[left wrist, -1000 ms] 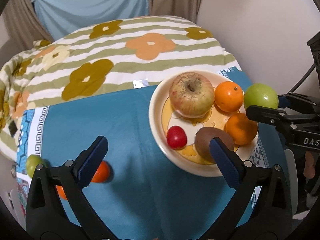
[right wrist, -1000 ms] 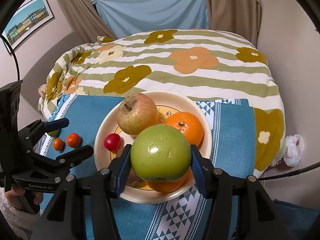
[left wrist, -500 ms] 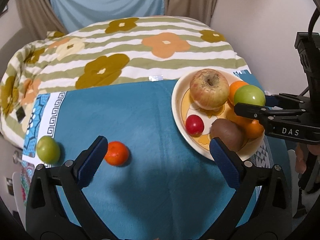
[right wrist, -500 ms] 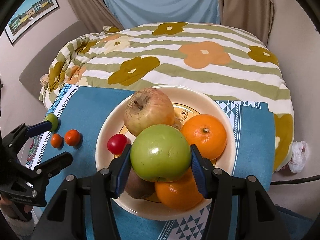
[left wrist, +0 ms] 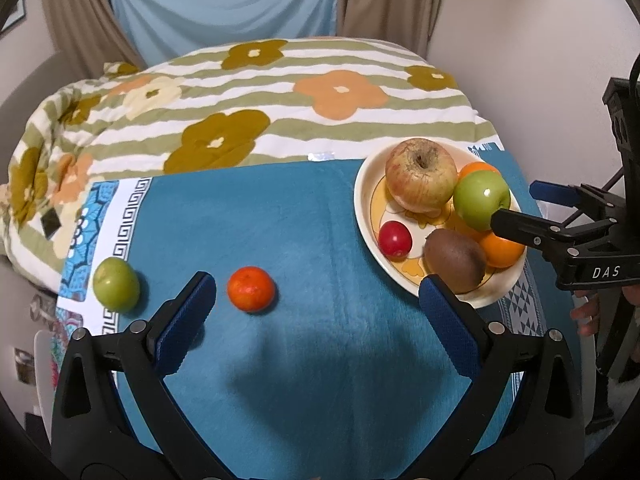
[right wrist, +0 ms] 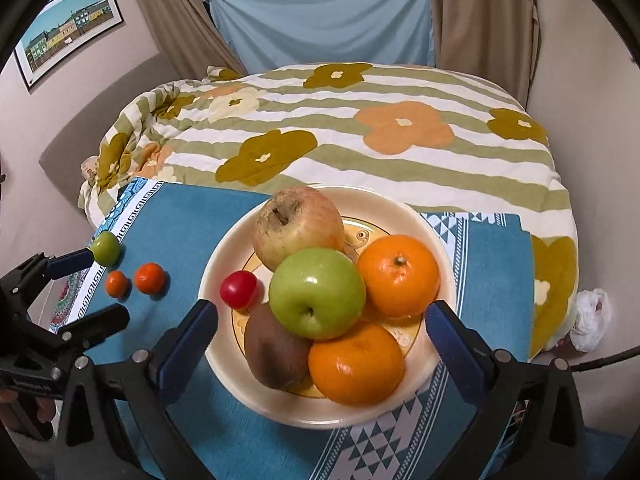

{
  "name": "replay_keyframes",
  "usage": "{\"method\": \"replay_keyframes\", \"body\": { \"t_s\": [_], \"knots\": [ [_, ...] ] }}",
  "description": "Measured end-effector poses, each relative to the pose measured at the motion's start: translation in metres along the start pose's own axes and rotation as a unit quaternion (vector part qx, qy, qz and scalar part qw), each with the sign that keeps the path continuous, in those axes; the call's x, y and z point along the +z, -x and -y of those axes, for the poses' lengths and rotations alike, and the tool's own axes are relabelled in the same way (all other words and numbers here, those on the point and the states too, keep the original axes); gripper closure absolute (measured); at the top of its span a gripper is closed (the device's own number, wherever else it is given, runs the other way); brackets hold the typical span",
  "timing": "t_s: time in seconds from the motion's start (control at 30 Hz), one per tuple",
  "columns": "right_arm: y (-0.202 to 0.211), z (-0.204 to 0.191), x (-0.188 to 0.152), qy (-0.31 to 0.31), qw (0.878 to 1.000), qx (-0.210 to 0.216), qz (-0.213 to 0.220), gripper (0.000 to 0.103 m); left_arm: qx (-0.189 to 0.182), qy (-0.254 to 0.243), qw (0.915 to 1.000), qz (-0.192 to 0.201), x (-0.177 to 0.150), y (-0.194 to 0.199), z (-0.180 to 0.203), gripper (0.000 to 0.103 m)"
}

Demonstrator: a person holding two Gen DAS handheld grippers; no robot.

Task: Organize fruits
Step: 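Withdraw both open tools from the bowl back over the remaining fruit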

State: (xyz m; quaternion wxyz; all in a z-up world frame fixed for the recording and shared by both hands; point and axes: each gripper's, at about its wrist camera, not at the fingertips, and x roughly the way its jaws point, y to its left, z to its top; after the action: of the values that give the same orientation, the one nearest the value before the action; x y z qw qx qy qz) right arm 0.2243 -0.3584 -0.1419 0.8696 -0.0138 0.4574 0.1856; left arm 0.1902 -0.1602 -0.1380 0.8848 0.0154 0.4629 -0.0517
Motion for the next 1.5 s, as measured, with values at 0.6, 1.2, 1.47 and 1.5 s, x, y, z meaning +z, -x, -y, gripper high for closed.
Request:
{"method": "replay_keyframes", "body": {
  "t_s": [0.6, 1.2, 1.47, 1.5],
  "knots": [
    [0.050, -0.022, -0.003, 0.004, 1.000, -0.007, 0.022, 0.000, 0.022, 0.024, 0.9983, 0.049, -0.013, 0.076, -0.032, 0.000],
    [0.068, -0.126, -0.015, -0.004, 0.999, -0.018, 0.035, 0.000, 0.023, 0.037, 0.9961, 0.077, -0.044, 0.135, -0.152, 0.000],
    [0.060, -0.184, -0.022, -0.030, 0.998, -0.037, 0.030, 0.000, -0.002, 0.013, 0.9971, 0.074, -0.043, 0.138, -0.210, 0.000],
    [0.058, -0.193, -0.023, -0.032, 0.998, -0.044, 0.028, 0.000, -0.007, 0.010, 0.9973, 0.073, -0.043, 0.136, -0.215, 0.000]
  ]
}}
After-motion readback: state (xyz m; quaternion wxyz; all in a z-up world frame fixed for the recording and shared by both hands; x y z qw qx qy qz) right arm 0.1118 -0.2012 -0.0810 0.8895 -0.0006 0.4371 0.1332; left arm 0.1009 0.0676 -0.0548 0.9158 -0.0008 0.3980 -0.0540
